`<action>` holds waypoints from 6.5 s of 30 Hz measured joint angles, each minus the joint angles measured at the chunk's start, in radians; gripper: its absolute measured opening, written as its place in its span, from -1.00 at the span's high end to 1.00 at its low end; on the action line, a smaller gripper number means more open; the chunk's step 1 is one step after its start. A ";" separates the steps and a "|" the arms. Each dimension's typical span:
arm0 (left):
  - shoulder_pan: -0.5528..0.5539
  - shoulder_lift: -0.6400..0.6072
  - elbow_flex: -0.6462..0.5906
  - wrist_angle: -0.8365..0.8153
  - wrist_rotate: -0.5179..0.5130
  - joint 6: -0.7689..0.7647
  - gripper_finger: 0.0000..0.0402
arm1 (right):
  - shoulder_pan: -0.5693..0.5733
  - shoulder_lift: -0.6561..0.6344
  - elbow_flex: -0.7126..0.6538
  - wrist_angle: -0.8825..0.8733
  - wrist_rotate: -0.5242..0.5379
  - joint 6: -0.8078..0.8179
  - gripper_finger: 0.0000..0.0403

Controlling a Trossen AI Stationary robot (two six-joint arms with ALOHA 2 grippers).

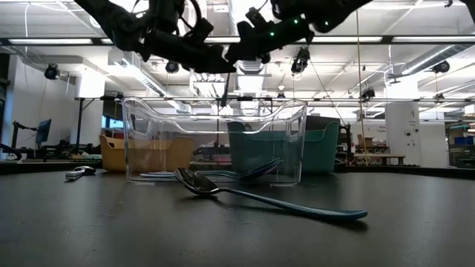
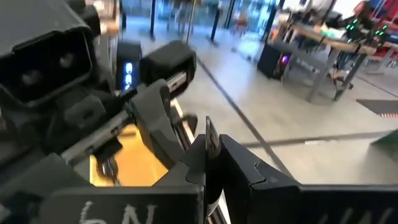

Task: Sort silverware by color (type)
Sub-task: Put the blue spoon into the yellow bin

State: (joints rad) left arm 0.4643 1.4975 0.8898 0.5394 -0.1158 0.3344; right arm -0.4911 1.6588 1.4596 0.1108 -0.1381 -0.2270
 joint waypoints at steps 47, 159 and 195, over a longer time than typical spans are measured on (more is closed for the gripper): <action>0.120 -0.020 0.117 0.036 0.500 0.098 0.33 | -0.004 0.000 0.176 -0.409 -0.082 -0.231 0.93; 0.136 -0.572 -0.406 0.175 -0.434 -0.455 1.00 | 0.080 0.535 0.611 -0.031 -0.001 0.003 0.41; 0.135 -0.630 -0.393 0.169 -0.440 -0.280 0.51 | 0.085 0.542 0.606 -0.106 -0.001 -0.008 0.94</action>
State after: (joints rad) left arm 0.5991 0.8680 0.4973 0.7087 -0.5559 0.0547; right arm -0.4063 2.2008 2.0651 0.0045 -0.1395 -0.2350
